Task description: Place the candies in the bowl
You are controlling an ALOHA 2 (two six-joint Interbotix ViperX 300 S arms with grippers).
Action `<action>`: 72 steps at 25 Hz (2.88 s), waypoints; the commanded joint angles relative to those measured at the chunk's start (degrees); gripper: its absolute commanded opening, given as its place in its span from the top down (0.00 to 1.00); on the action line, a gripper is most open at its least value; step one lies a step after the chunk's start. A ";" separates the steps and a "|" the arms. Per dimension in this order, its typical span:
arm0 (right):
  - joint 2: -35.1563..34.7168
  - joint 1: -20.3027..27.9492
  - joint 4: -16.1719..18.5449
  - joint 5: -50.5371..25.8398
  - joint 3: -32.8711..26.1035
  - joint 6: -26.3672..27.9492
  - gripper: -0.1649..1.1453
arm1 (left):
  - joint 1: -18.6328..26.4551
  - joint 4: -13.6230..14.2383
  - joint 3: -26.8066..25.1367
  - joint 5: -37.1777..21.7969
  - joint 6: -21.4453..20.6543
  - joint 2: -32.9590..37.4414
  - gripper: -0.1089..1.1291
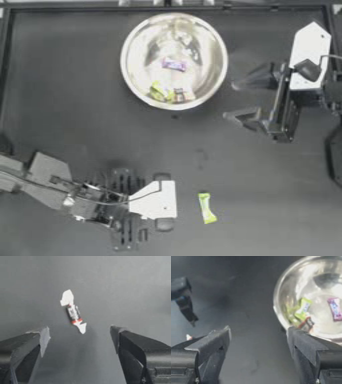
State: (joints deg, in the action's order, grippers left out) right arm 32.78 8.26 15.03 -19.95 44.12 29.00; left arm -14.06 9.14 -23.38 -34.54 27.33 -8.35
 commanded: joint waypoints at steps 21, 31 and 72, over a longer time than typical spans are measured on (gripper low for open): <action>0.70 -0.26 -1.32 5.27 0.53 0.00 0.13 | 3.16 -2.20 5.27 0.35 -0.97 -5.89 0.08; 0.70 -0.79 -1.49 5.54 0.53 0.09 0.13 | 3.52 -2.20 5.54 -0.79 -0.97 -7.21 0.09; 0.70 -0.97 -1.85 6.50 -0.26 0.00 0.13 | 2.81 -9.49 6.06 -1.49 -5.71 -5.89 0.55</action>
State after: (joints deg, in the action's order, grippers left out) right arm 32.78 7.47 13.45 -13.89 45.26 29.09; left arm -11.16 -0.35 -18.02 -35.77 21.80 -17.84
